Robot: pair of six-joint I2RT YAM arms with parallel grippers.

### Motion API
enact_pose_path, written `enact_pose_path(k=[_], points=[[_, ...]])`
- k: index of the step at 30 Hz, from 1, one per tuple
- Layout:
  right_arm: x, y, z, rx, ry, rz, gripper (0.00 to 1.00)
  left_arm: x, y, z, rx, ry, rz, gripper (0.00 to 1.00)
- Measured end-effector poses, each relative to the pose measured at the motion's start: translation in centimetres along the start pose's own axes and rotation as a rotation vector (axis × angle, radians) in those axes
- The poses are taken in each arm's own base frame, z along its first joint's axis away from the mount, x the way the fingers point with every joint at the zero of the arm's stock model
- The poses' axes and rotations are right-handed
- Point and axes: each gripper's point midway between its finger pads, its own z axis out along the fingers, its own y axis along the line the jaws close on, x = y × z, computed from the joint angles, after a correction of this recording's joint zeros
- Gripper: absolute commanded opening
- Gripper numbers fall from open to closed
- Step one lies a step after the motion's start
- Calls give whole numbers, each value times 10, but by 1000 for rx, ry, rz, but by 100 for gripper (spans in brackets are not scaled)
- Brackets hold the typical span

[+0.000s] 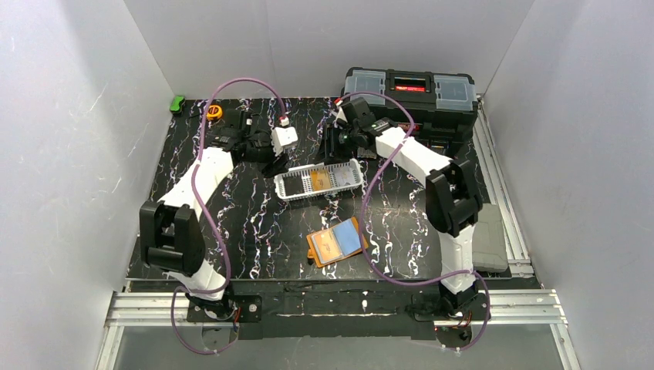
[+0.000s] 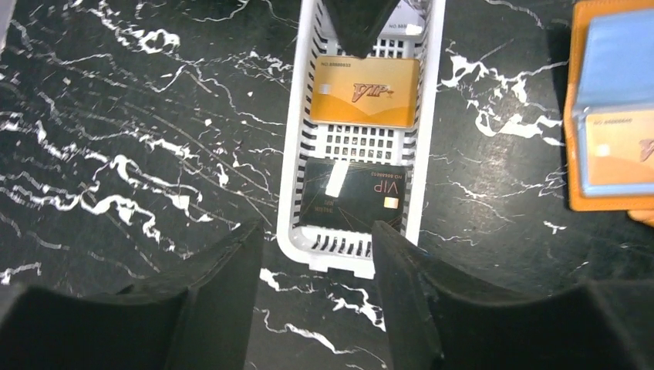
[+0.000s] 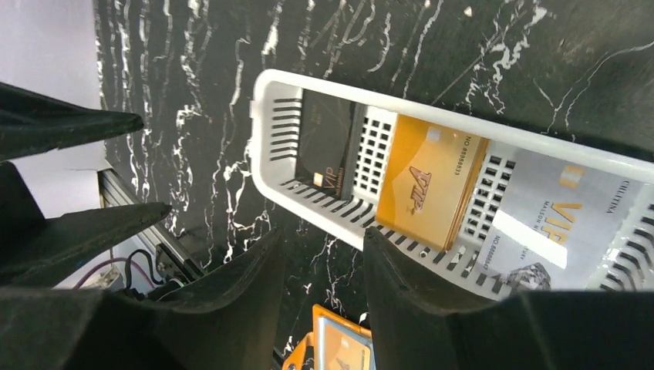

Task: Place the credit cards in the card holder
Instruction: Move the storage box to the center of the board.

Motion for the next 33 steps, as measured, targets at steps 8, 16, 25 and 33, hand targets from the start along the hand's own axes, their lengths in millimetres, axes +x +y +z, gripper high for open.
enact_pose_path(k=[8, 16, 25, 33], points=[[22, -27, 45, 31, 95, 87, 58, 34, -1, 34, 110, 37, 149, 27], [26, -16, 57, -9, 100, 79, 59, 53, -5, 58, 188, 49, 337, 20], [32, -7, 77, -52, 110, 96, 60, 88, -41, 72, 303, 47, 537, 14], [39, -9, 90, -61, 132, 150, 64, 95, -45, 75, 325, 21, 755, 11]])
